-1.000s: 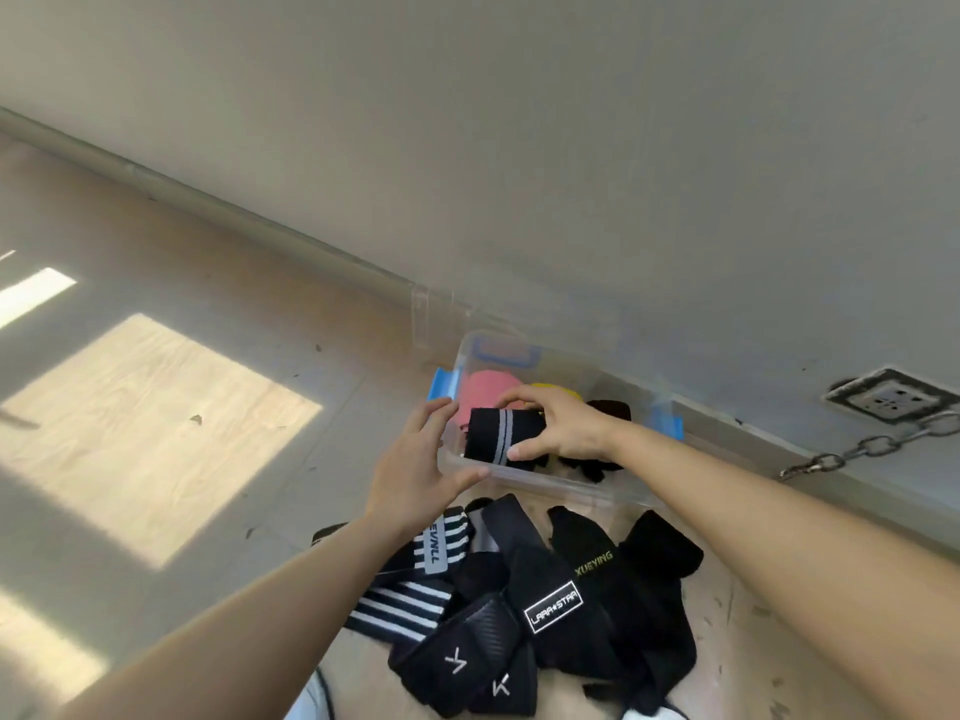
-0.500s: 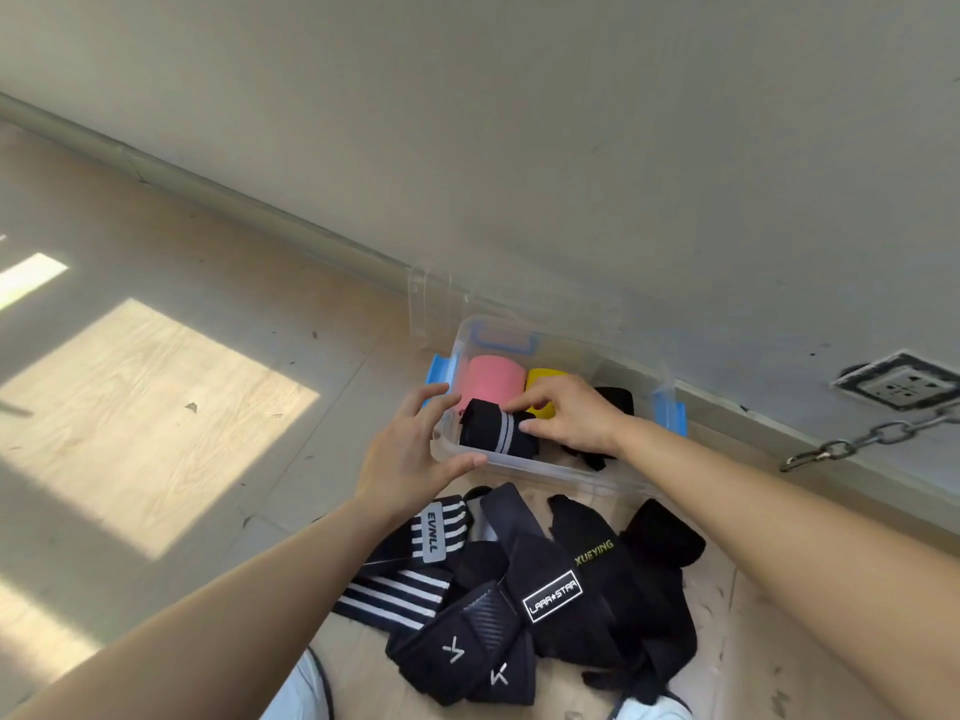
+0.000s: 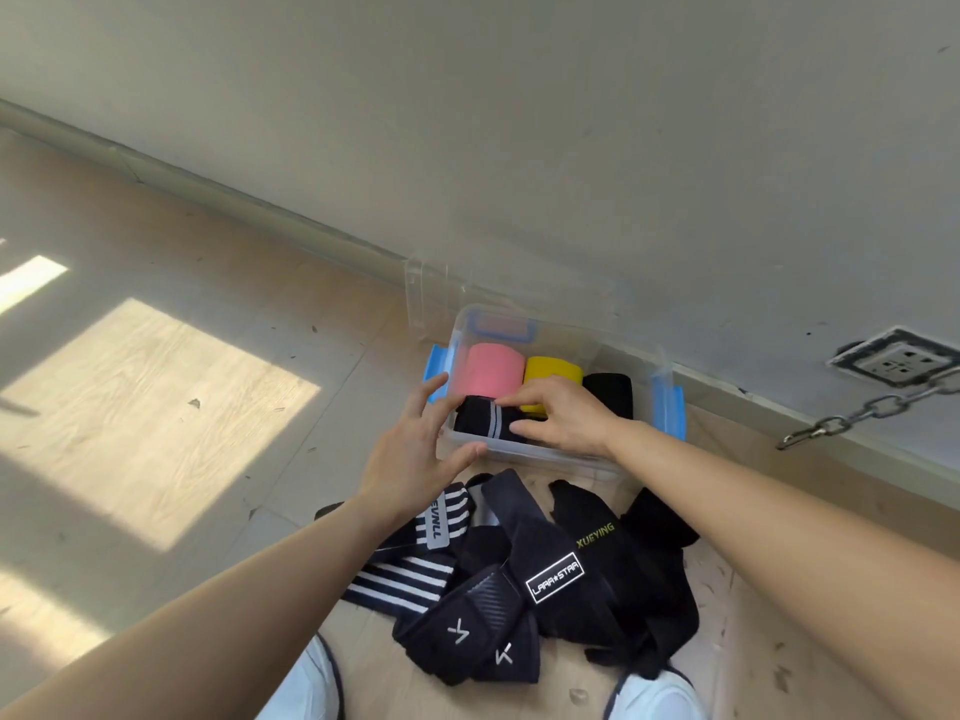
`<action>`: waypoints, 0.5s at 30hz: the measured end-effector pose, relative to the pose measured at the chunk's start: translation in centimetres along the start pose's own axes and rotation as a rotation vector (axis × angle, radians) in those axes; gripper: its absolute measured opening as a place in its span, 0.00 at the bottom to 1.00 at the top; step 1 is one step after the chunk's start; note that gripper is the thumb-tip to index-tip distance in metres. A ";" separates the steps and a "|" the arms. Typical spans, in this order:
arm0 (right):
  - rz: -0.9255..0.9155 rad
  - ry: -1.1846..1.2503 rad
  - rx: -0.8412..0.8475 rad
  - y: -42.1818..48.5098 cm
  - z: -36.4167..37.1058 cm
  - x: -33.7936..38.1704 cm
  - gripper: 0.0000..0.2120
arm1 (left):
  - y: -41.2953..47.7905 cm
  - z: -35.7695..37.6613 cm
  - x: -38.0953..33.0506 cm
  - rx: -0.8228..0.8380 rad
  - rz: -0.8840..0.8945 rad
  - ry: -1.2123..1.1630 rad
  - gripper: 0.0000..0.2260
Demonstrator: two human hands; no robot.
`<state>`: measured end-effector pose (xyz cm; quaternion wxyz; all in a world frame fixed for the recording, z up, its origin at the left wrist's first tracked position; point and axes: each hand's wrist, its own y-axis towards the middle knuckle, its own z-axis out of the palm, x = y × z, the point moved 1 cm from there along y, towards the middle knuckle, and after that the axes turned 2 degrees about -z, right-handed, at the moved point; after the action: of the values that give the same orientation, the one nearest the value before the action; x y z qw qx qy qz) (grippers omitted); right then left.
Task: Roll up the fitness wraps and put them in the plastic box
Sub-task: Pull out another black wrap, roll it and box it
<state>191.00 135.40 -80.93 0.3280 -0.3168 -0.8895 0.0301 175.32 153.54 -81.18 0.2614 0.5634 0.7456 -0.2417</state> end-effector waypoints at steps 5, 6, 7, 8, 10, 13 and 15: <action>-0.155 0.000 -0.251 -4.5 0.0 2.6 0.16 | -0.8 -0.4 -1.5 -0.086 0.047 0.357 0.22; -0.196 -0.026 -0.287 -5.5 0.2 2.8 0.14 | -1.3 -0.5 -1.8 -0.145 0.109 0.423 0.19; -0.228 -0.043 -0.312 -6.6 0.6 2.9 0.13 | -1.8 -0.4 -1.9 -0.191 0.191 0.475 0.17; -0.233 -0.037 -0.309 -7.6 0.9 2.8 0.12 | -2.2 -0.2 -1.9 -0.222 0.275 0.513 0.14; -0.210 -0.008 -0.255 -9.5 1.5 2.5 0.09 | -3.0 0.6 -1.9 -0.203 0.396 0.522 0.12; -0.274 -0.110 -0.211 -11.6 2.5 2.2 0.05 | -3.3 2.1 -2.4 0.065 0.502 0.416 0.12; -0.281 -0.151 -0.223 -12.7 3.3 2.3 0.03 | -3.5 3.4 -2.7 0.275 0.530 0.423 0.16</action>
<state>180.78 127.14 -78.88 0.2242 -0.2207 -0.9449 -0.0908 172.97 148.53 -81.64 0.0766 0.8043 0.5720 -0.1417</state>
